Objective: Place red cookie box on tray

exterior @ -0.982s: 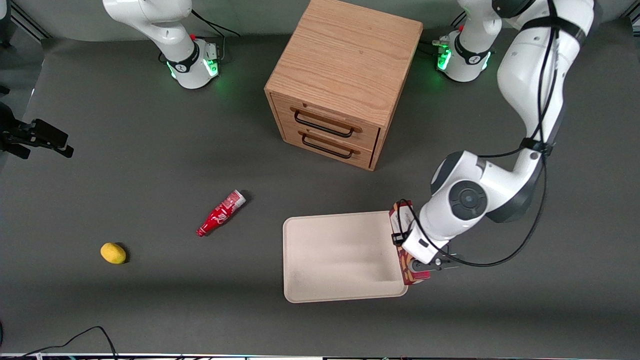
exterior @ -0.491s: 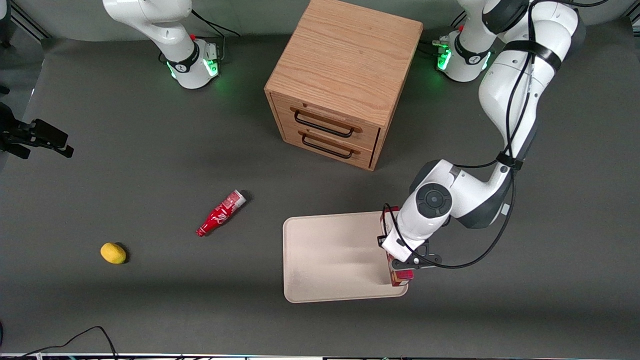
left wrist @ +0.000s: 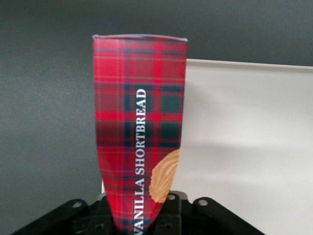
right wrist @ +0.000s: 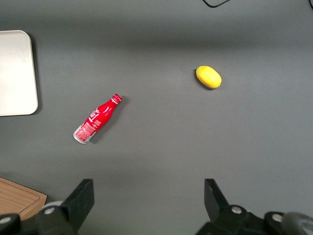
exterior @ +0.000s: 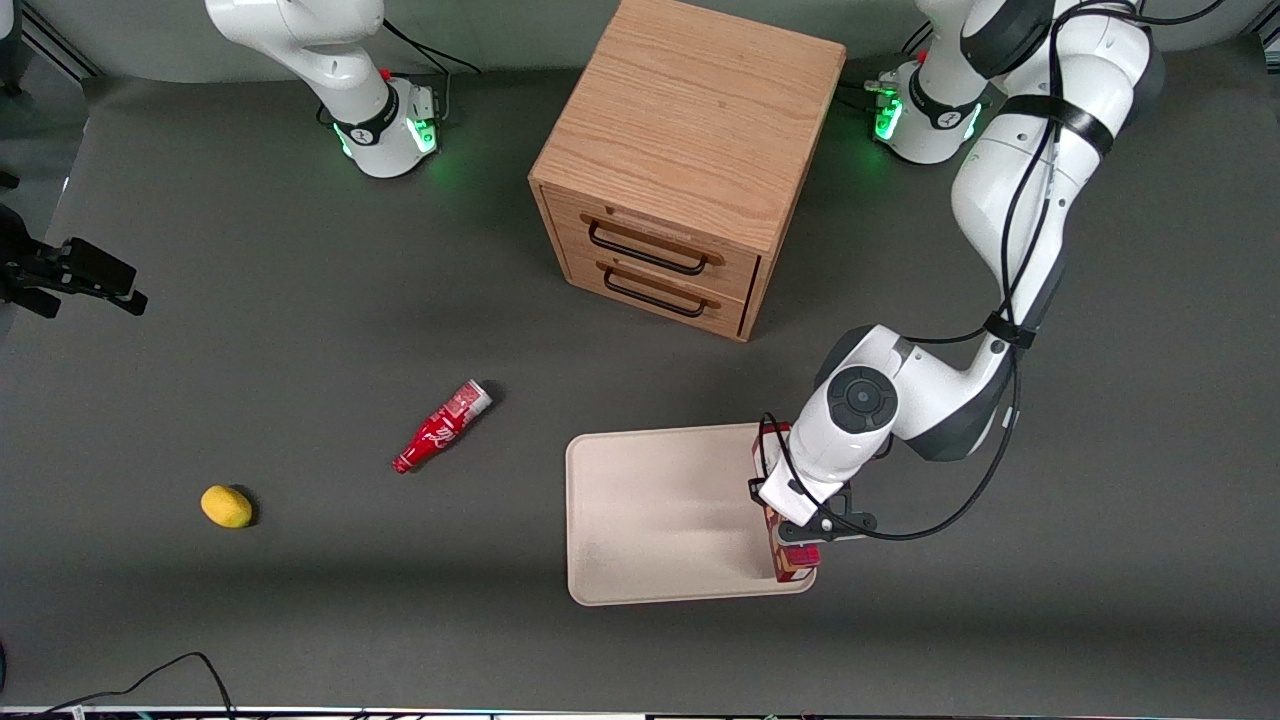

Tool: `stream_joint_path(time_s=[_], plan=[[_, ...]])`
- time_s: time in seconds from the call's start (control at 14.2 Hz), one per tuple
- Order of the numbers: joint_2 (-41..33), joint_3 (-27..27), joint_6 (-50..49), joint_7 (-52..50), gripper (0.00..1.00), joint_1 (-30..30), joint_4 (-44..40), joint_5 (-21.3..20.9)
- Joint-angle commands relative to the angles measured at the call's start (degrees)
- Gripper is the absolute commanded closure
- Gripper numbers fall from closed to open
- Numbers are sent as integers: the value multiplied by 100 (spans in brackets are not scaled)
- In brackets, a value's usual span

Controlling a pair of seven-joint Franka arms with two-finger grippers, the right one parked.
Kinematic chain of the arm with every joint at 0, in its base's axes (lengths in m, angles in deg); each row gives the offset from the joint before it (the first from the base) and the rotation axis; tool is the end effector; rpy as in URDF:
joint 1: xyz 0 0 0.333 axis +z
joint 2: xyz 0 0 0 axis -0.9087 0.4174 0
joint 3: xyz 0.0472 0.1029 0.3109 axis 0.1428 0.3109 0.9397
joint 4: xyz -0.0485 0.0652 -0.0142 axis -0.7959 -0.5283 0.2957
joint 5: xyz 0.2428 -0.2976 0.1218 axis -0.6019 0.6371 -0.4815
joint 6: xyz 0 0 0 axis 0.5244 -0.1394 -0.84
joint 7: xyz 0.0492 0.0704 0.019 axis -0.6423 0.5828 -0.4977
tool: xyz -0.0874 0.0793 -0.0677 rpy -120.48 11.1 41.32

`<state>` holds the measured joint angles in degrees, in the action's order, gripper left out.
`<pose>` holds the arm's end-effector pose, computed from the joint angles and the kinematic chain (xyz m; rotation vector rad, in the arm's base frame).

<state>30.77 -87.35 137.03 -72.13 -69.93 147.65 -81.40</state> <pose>0.7086 -0.3240 0.2208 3.0314 0.1689 0.2520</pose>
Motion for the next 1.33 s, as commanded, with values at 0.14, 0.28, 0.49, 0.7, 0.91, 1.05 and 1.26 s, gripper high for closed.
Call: stream_joint_path(time_s=[0.14, 0.28, 0.49, 0.7, 0.91, 1.05, 1.26], plan=[[-85, 11, -23, -170, 0, 20, 42, -130], [-287, -7, -277, -170, 0, 55, 42, -69], [-883, -278, -1540, -92, 0, 204, -20, 80], [-1735, -236, -2263, 188, 0, 319, -20, 896], [-2631, 315, -3387, 1284, 0, 372, -29, 1669], [-3221, 1009, -4098, 2224, 0, 363, -3, 2249], [-3924, 1863, -4969, 3463, 0, 363, 50, 2673]])
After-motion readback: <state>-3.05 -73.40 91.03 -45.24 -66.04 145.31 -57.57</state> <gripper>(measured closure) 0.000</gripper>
